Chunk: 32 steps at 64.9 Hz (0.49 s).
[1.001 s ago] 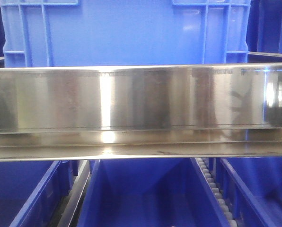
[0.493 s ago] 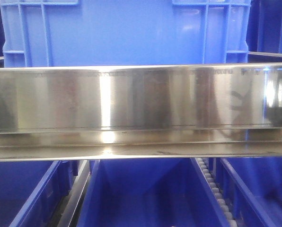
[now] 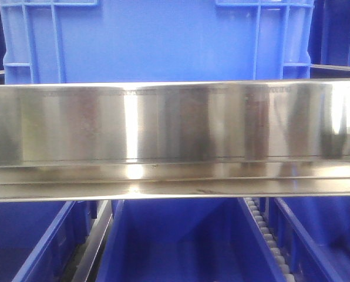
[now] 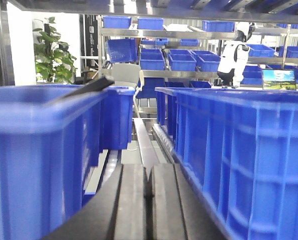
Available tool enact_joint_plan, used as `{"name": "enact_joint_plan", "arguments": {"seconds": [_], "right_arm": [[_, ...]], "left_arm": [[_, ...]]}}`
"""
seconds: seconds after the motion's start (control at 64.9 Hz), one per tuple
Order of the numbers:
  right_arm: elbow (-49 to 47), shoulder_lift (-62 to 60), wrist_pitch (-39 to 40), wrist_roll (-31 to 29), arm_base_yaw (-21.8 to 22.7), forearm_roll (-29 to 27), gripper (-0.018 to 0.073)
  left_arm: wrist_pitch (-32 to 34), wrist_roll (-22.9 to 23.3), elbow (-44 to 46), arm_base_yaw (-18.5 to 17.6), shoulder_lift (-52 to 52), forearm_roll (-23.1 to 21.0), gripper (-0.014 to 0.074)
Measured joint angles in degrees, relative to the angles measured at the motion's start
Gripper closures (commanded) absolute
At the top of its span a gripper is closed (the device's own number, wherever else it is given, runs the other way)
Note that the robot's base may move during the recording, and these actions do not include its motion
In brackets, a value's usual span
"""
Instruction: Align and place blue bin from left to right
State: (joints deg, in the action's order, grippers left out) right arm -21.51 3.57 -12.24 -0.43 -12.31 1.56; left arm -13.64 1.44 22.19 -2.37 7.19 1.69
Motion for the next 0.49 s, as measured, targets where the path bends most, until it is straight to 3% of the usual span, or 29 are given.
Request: {"name": "enact_joint_plan", "arguments": {"seconds": [0.493], "right_arm": [[-22.9,29.3,-7.6,0.0,0.0,-0.1,0.0639]], "left_arm": [[-6.8,0.0,26.7,0.0,32.5,0.3,0.0707]]}}
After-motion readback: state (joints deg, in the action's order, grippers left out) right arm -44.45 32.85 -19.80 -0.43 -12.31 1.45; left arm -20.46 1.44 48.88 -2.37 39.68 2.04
